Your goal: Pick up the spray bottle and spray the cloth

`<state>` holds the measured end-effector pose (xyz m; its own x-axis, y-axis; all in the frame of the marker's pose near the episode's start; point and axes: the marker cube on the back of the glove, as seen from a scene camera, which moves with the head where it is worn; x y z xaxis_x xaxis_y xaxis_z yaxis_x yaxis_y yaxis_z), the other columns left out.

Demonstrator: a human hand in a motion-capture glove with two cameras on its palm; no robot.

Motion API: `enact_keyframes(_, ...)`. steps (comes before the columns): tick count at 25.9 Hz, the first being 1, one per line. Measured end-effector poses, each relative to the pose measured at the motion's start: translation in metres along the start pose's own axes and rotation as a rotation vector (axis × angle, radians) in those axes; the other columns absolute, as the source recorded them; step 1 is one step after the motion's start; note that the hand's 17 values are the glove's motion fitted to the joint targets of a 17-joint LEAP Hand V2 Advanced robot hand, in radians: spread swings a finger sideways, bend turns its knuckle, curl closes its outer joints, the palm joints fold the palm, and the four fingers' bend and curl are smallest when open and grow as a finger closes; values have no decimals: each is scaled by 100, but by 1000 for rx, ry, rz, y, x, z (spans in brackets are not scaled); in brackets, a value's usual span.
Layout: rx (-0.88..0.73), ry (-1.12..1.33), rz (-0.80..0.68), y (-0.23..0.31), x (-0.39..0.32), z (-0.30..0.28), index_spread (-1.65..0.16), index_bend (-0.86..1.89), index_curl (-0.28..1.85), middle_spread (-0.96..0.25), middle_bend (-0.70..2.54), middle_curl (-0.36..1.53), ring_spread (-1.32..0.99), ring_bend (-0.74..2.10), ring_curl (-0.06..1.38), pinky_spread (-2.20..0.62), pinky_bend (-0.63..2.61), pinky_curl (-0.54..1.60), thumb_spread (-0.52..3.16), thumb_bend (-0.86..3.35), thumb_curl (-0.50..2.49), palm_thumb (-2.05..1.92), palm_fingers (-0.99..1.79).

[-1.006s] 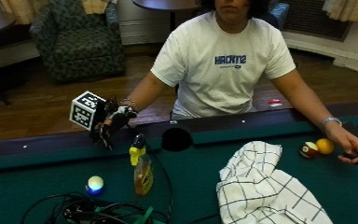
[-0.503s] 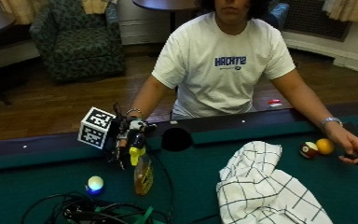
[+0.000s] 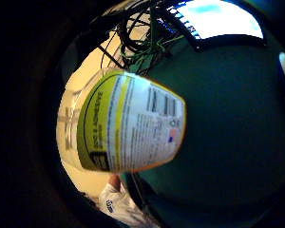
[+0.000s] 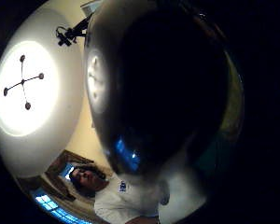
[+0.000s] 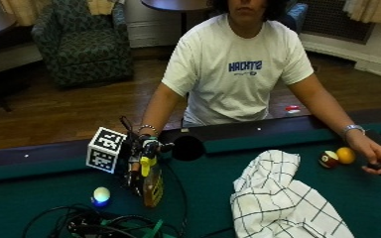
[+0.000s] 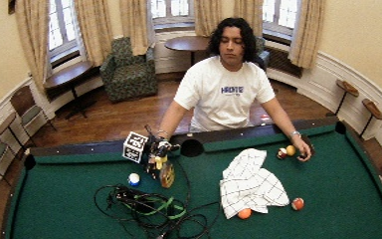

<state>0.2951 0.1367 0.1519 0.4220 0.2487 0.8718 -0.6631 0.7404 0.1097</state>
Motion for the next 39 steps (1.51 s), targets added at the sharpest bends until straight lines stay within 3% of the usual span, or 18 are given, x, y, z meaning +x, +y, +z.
enact_keyframes(12, 62, -156, -29, -26, 10, 15, -28, 6, 18, -10, 40, 39, -13, 69, 37, 8, 44, 37, 89, 5, 42, 75, 45)
enact_keyframes(24, 78, -128, -64, -59, 5, 34, -28, 11, 19, -10, 35, 38, -18, 66, 36, -2, 39, 36, 92, -1, 42, 81, 50)
enact_keyframes(32, 145, -126, -89, -64, -8, 43, -31, 23, 26, -13, 43, 39, -17, 61, 33, 2, 21, 30, 95, 0, 44, 85, 96)
enact_keyframes(35, 171, -223, -110, -61, -22, 37, -31, 4, 23, -14, 45, 42, -18, 70, 38, -14, 44, 36, 87, 0, 48, 90, 129)
enact_keyframes(39, 126, -334, -178, -51, -71, 24, -28, 20, 28, -16, 53, 46, -18, 77, 42, -19, 50, 41, 87, -4, 49, 85, 144)
